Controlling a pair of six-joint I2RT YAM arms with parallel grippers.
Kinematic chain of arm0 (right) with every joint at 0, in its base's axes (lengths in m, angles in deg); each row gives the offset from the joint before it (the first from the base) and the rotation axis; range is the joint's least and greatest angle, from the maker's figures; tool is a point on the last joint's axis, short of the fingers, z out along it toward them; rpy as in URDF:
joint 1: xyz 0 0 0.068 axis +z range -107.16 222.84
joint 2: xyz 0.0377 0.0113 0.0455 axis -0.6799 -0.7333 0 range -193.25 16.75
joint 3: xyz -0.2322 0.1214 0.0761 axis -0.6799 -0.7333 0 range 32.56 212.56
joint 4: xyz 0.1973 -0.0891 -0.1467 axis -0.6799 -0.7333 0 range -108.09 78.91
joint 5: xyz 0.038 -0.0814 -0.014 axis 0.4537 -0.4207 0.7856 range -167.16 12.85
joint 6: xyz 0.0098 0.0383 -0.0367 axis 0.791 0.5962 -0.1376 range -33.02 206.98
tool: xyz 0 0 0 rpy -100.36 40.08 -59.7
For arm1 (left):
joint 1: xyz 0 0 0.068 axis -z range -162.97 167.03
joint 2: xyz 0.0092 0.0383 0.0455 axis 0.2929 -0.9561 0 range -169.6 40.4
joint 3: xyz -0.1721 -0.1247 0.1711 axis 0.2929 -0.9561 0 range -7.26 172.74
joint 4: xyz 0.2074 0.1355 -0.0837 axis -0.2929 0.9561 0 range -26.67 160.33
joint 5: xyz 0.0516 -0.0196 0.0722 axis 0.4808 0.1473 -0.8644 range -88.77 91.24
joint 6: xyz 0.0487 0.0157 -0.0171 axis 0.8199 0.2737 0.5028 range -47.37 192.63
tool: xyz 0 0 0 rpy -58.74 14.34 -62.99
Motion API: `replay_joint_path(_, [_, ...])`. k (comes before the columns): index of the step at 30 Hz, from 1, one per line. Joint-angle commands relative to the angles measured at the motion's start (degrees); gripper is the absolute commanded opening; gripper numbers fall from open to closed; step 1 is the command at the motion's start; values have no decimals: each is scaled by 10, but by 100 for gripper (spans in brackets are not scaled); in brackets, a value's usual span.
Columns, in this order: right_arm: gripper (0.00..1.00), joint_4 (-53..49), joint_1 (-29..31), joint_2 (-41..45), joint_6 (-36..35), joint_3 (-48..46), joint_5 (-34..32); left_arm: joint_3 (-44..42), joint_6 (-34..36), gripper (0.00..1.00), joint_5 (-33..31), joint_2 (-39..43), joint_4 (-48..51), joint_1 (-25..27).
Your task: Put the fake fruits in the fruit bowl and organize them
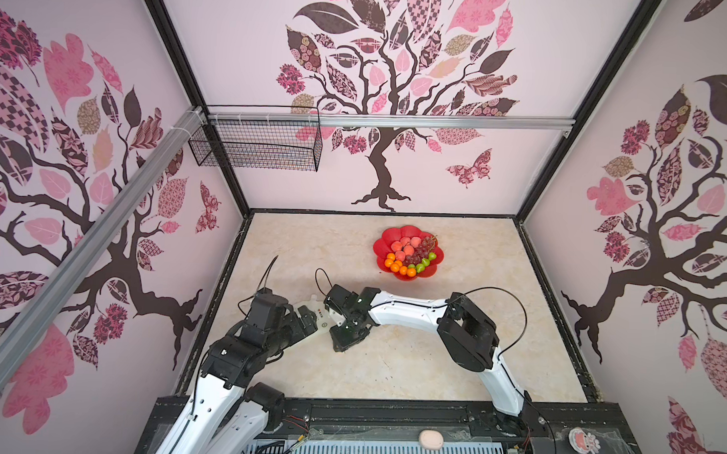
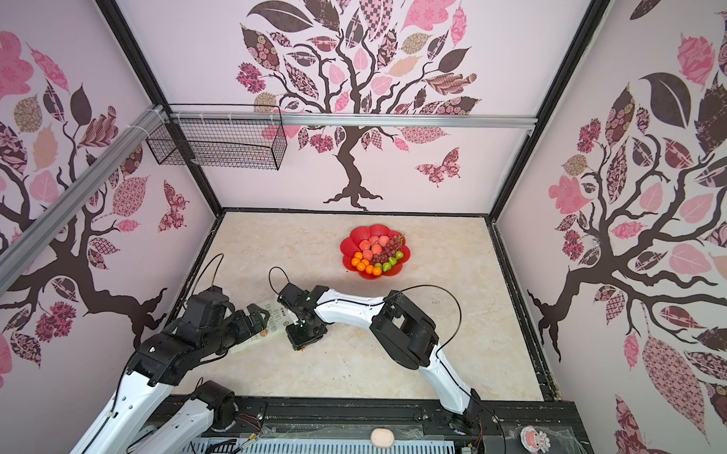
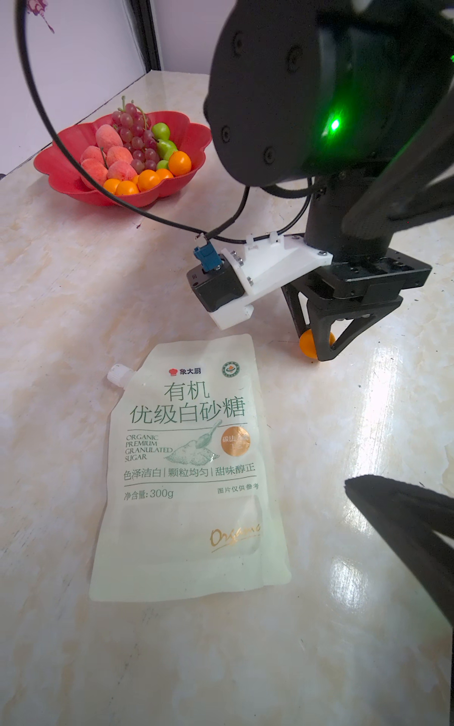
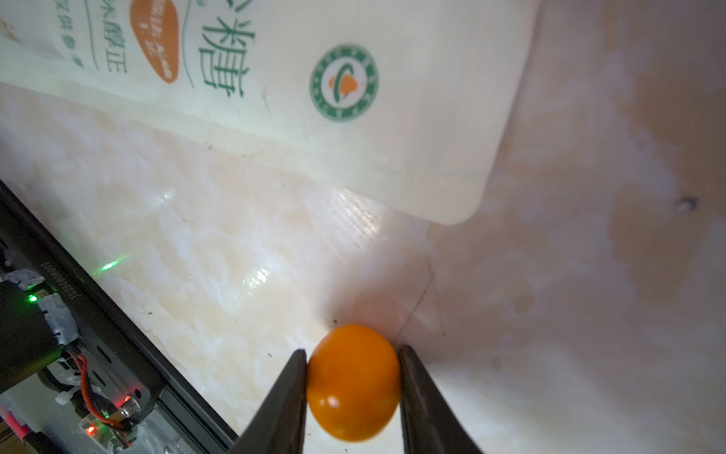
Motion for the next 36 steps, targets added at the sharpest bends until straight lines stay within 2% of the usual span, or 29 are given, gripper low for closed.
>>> replay_joint_path(1, [36, 15, 0, 11, 5, -10, -15, -11, 11, 99, 5, -11, -29, -3])
replay_joint_path(8, [34, 64, -57, 92, 33, -67, -12, 9, 50, 99, 29, -72, -102, -3])
replay_joint_path(14, [35, 81, -141, 157, 39, -104, -34, 44, 73, 99, 87, -186, -198, 2])
replay_joint_path(22, [35, 71, -237, 165, 22, -100, -42, 138, 90, 99, 83, -343, -289, 63])
replay_joint_path(26, [35, 66, -272, 162, 12, -97, -58, 177, 99, 99, 97, -405, -318, 77])
replay_joint_path(36, [35, 66, -324, 142, 3, -79, -103, 226, 109, 99, 142, -491, -365, 98])
